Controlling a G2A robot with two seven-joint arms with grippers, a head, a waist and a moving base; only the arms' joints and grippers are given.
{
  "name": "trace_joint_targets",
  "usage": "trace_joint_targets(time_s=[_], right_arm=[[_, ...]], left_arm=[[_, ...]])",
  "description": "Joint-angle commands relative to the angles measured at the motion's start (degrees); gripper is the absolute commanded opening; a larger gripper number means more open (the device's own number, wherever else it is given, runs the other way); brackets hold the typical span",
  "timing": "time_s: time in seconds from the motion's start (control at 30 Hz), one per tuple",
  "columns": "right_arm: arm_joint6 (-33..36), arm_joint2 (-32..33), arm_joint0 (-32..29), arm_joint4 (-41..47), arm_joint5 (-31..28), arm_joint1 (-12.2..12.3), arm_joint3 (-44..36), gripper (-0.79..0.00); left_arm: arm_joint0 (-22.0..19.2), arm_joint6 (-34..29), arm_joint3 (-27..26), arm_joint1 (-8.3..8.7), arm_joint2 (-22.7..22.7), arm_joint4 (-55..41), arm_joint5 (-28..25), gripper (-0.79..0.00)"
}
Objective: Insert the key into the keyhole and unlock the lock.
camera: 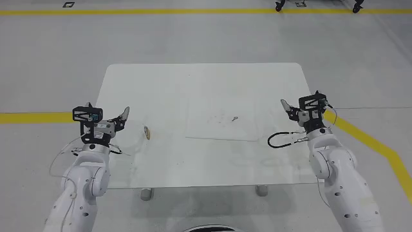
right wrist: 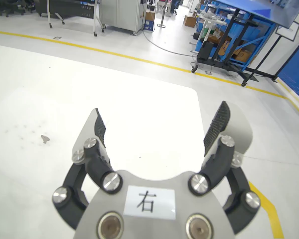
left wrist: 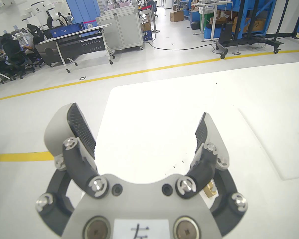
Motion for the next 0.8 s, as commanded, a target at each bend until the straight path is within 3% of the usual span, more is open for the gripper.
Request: trace_joint_targets(time_s=[0.0,0.4,0.57,0.77], right_arm=[[2.5,-1.3,2.1,-0.1,-2.1,0.0,1.2,0.000],[21.2,-6.3,15.1,15.3,-25.4,0.1,13.9,0.000],[30.1,-10.6,22.2,22.3,-31.1,-0.3,21.6,0.000],[35.9,-15.8,29.3,29.8,-35.7,-1.2,30.1,0.000]], left_arm=[[0.0,0.0,0.0,0.00,0.0,0.0,0.0,0.000],[0.0,0.0,0.0,0.00,0.0,0.0,0.0,0.000],[0.0,0.0,0.0,0.00,0.0,0.0,0.0,0.000],[0.0,0.0,0.0,0.00,0.0,0.0,0.0,0.000]])
